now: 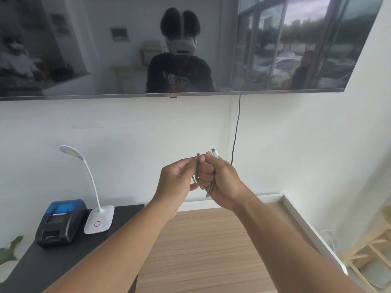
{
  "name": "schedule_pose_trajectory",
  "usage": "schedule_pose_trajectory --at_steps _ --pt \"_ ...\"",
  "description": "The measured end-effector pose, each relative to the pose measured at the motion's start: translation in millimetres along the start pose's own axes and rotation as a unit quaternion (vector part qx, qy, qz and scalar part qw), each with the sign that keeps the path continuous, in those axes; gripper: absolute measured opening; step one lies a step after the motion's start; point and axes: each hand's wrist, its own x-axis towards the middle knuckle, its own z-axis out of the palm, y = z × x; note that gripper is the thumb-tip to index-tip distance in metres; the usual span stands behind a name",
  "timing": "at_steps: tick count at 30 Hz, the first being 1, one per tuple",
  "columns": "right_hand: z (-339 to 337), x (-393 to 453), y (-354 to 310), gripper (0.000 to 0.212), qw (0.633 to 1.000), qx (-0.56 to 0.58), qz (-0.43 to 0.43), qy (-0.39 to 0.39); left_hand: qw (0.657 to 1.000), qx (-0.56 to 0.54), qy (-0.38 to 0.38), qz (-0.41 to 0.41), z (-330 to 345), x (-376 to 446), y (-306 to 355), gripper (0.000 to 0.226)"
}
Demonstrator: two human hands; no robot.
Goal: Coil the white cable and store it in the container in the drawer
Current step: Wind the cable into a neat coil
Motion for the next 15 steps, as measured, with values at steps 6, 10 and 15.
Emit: schedule_pose_trajectory --at_steps 6,10,15 --pt "0 -6 -2 0.039 0.999 0.031 0.012 -0.032 0.983 -0.121 -0.087 -0.109 -13 5 6 0.025" --pt "2 -10 0 0.04 0.996 0.051 0.033 -0.066 0.949 -0.204 -0.198 -0.133 -20 3 -2 0.012" --pt "0 -13 -2 0.036 0.987 0.08 0.073 -0.116 0.937 -0.204 -0.252 -0.129 -26 0 -9 0.043"
